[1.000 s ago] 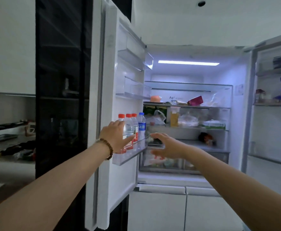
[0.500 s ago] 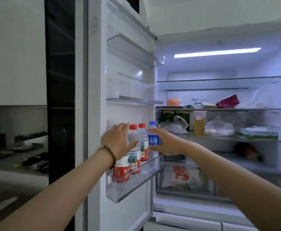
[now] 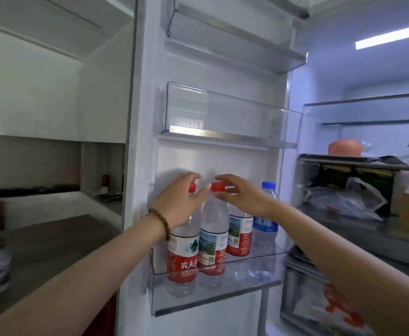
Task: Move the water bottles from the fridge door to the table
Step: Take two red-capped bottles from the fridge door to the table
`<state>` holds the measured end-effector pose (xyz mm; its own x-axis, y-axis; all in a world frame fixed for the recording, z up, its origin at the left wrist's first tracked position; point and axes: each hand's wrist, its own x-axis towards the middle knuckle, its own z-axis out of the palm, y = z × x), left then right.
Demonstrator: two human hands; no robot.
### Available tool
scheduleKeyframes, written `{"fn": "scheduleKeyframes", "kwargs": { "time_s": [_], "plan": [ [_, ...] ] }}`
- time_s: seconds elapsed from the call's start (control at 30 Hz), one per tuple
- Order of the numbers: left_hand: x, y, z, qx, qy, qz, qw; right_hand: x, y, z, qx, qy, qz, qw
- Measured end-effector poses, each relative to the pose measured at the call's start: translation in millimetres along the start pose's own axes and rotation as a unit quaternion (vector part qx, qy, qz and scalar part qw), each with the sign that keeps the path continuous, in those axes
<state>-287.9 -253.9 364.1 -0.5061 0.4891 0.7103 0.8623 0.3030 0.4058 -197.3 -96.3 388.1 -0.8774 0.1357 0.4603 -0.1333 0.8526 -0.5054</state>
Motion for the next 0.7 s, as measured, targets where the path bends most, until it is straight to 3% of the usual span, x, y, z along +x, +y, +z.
{"fn": "scheduleKeyframes", "kwargs": {
  "time_s": [0.13, 0.27, 0.4, 0.7],
  "plan": [
    [-1.1, -1.3, 13.0, -0.11, 0.062, -0.086, 0.988, 6.5, 16.5, 17.7, 0.157, 0.001, -0.004, 0.988],
    [-7.6, -3.6, 25.2, -0.138, 0.098, -0.117, 0.979, 7.2, 27.5, 43.7, 0.236, 0.096, -0.04, 0.966],
    [-18.1, -1.5, 31.2, -0.159, 0.13, -0.143, 0.968, 6.6, 30.6, 58.3, 0.284, 0.135, -0.035, 0.949],
    [-33.2, 18.5, 38.1, -0.207, 0.181, -0.148, 0.95, 2.3, 27.3, 60.8, 0.342, 0.129, -0.022, 0.93]
  ]
}}
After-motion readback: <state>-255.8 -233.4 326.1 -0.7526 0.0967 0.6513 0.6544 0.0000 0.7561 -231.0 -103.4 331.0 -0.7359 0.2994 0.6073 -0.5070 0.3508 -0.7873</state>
